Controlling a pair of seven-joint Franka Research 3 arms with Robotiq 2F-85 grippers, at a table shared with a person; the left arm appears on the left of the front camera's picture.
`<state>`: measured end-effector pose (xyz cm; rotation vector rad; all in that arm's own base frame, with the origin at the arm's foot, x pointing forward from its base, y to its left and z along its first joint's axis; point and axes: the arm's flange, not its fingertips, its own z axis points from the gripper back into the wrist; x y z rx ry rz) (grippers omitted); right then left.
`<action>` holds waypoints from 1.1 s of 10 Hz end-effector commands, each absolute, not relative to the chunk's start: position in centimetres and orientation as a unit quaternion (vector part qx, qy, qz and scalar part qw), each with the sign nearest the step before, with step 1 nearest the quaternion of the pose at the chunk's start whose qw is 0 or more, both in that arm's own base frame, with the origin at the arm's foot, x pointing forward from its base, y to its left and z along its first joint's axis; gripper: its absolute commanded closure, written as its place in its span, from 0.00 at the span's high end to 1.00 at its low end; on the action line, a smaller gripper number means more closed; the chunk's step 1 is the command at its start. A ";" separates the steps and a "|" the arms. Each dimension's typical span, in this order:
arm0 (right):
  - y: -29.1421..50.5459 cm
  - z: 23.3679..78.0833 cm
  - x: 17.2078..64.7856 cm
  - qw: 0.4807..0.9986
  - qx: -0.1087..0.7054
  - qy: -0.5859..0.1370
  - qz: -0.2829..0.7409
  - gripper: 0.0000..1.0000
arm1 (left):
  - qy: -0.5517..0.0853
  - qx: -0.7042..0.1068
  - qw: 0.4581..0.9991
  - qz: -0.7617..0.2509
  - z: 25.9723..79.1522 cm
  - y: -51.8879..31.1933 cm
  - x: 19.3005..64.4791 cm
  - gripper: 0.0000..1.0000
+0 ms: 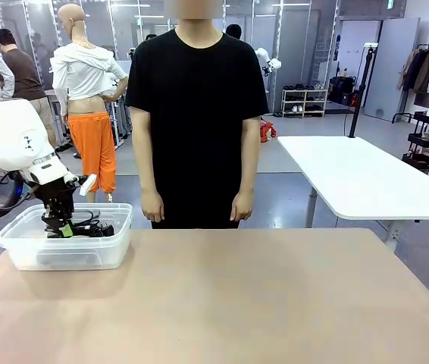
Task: Organize and store the cables.
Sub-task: Place the USB Extension Cable into the Organizing box.
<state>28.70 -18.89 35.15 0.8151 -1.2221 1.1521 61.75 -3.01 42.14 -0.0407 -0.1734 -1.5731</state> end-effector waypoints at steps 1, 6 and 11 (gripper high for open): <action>-18.9 35.5 28.6 0.601 0.347 -0.521 0.497 1.00 | -0.077 -0.031 0.712 -0.697 42.9 -3.2 61.8 0.53; -18.9 35.5 28.6 0.601 0.347 -0.521 0.497 1.00 | -0.095 -0.020 0.719 -0.688 44.1 -2.9 61.3 1.00; -18.9 35.5 28.6 0.601 0.347 -0.521 0.497 1.00 | -0.092 -0.011 0.726 -0.682 44.5 -2.9 61.5 1.00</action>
